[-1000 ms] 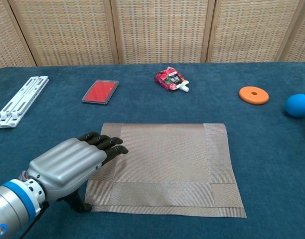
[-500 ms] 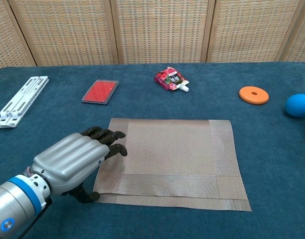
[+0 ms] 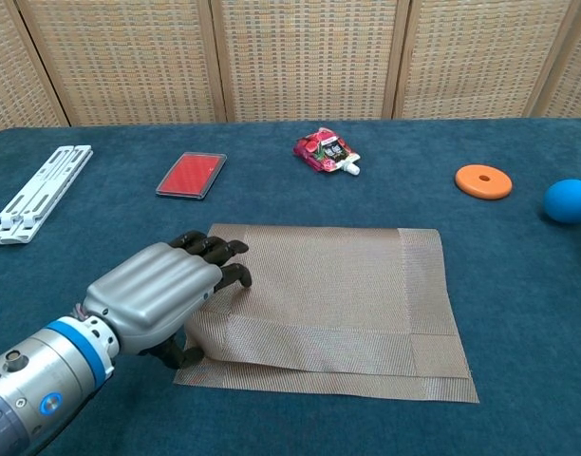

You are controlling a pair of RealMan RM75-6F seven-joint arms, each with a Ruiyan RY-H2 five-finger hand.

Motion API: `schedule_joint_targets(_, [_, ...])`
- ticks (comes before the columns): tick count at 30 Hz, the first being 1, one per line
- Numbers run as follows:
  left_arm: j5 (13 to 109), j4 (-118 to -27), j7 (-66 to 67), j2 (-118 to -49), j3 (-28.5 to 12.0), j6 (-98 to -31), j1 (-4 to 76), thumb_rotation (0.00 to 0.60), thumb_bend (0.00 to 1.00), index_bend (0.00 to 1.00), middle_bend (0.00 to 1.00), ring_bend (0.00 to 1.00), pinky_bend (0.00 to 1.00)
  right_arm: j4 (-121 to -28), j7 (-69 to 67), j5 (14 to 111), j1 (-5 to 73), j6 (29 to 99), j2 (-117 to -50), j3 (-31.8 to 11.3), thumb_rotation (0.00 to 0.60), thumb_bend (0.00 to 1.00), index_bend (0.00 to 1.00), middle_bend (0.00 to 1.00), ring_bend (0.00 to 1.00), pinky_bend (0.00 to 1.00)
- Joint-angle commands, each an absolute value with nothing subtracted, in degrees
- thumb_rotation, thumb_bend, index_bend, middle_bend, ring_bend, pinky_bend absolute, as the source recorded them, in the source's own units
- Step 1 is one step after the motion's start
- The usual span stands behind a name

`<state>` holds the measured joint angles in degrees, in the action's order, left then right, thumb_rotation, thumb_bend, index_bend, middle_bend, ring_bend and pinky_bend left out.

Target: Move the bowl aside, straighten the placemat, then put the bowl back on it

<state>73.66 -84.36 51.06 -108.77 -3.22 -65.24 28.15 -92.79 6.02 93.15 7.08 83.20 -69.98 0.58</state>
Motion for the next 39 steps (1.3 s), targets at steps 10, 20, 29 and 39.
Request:
schedule_joint_targets(10, [80.8,-81.6,41.6,-109.6,-4.3,-69.7,29.2,0.6,0.46,0.82,0.0,0.0,0.0,-93.0,5.9,93.1,7.0,83.2,-69.8,0.5,0.6,0.06,0.19,0.0,0.0,0.0])
schedule_joint_targets(20, [82.9,-86.2,38.4,-104.4,-5.2,-72.6,28.5,0.6,0.52,0.84,0.0,0.0,0.0,-93.3,6.1,93.3,6.9,83.5,-69.6,0.6,0.6,0.06,0.2,0.0,0.0,0.0])
schedule_joint_targets(29, [81.3,-92.3,35.7,-97.9,-8.3,-73.9,28.0,0.6,0.52,0.84,0.0,0.0,0.0,-93.6,7.0,93.6,6.7,83.7,-69.6,0.7,0.6,0.06,0.2,0.0,0.0,0.0])
schedule_joint_targets(39, [67.9,-93.5,31.2,-97.0,-18.0,-69.4,30.7,0.6,0.52,0.84,0.0,0.0,0.0,-93.6,6.9,92.9,6.7,83.4,-69.4,0.4,0.6,0.06,0.2,0.0,0.0,0.0])
